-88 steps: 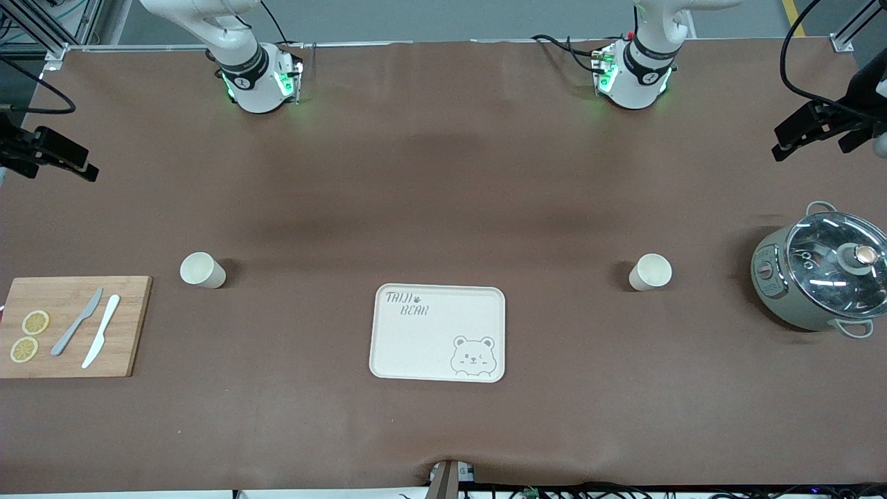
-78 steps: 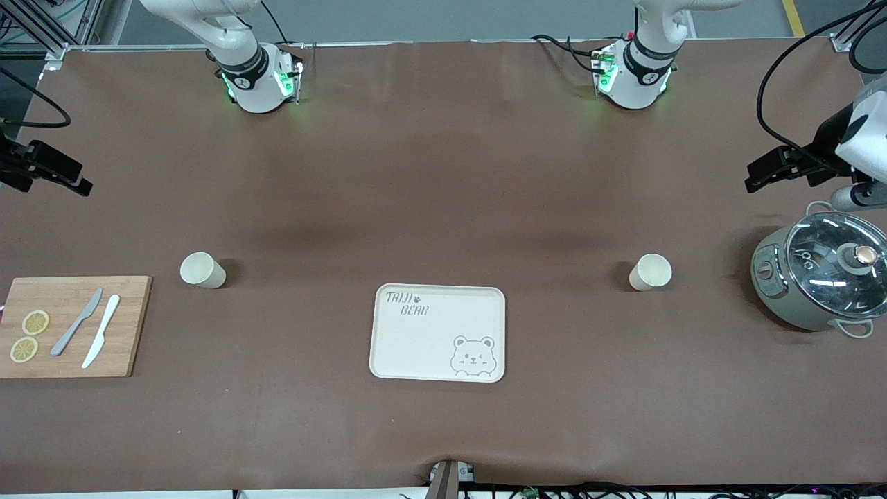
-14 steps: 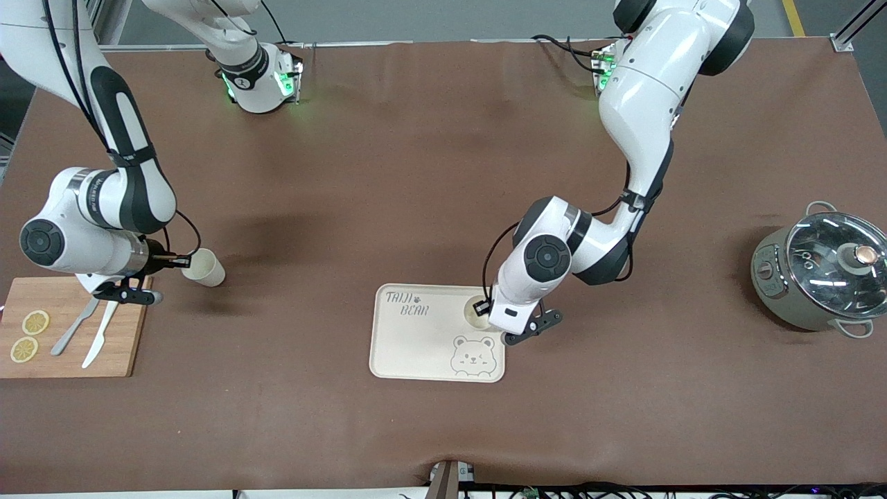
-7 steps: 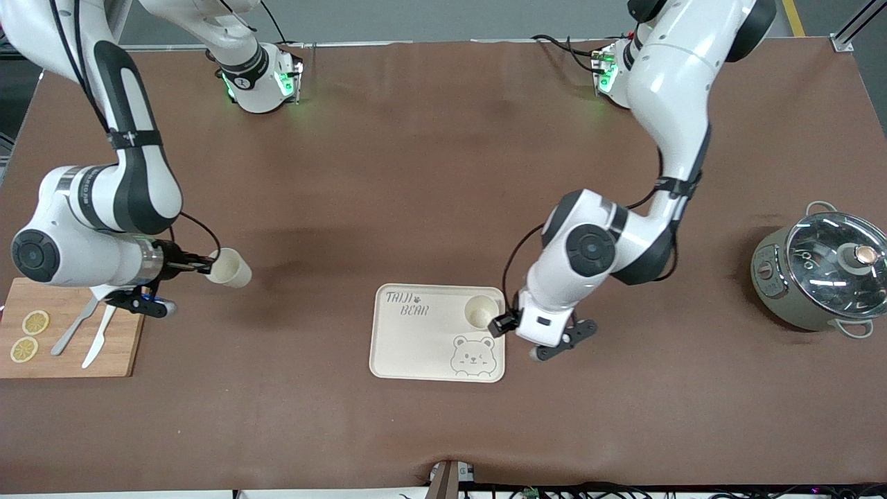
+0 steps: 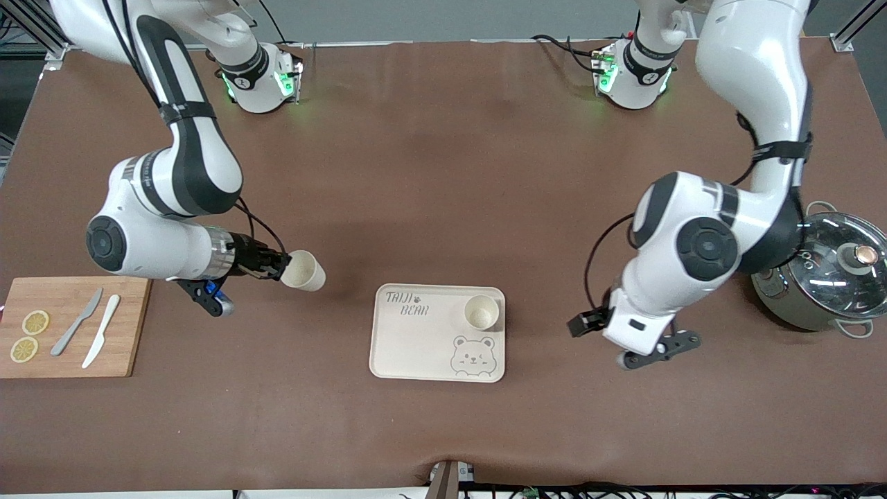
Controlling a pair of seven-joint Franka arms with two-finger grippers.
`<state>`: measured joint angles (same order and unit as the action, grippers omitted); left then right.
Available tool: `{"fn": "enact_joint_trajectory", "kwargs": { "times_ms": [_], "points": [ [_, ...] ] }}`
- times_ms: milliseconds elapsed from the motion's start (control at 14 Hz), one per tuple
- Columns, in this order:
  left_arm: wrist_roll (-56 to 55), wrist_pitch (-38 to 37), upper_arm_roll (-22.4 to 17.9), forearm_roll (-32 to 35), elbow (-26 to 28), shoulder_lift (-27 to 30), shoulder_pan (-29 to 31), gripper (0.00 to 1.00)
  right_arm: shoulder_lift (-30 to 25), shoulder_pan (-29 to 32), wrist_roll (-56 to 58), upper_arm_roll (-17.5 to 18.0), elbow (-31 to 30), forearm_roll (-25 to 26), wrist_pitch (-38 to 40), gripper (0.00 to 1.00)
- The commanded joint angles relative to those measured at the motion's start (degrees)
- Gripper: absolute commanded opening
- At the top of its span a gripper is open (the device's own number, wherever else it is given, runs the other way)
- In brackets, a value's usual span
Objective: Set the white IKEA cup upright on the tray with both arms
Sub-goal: 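Withdraw the left gripper while the right gripper carries its cup toward the tray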
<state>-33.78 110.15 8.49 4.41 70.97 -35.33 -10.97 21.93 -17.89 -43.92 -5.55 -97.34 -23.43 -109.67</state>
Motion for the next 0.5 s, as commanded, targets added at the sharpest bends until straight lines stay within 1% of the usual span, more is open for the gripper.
{"fn": "enact_joint_trajectory", "kwargs": {
  "times_ms": [0, 71, 214, 286, 429],
  "points": [
    [10.01, -2.57, 0.30, 1.13, 2.24, 4.73, 5.42, 1.00, 0.66, -4.16, -8.44, -0.60, 1.19, -1.35, -3.35, 0.00],
    [12.23, -3.71, 0.30, 1.13, 2.07, 5.70, 6.83, 1.00, 0.66, -6.17, -11.16, -0.86, 1.19, -0.92, -5.36, 0.00],
    [16.79, -5.99, 0.30, 1.13, 1.89, 7.63, 10.16, 1.00, 0.74, -6.63, -13.90, -0.69, 1.10, 2.76, -7.31, 0.00],
    [19.08, -7.13, 0.30, 1.13, 1.89, 8.42, 11.57, 1.00, 2.05, -7.07, -14.00, -0.69, 1.10, 2.86, -8.10, 0.00],
    [21.12, -10.91, 0.13, 1.13, 1.89, 10.79, 12.81, 1.00, 5.30, -8.91, -14.35, -0.60, 1.28, 2.69, -13.79, 0.00]
  ]
}}
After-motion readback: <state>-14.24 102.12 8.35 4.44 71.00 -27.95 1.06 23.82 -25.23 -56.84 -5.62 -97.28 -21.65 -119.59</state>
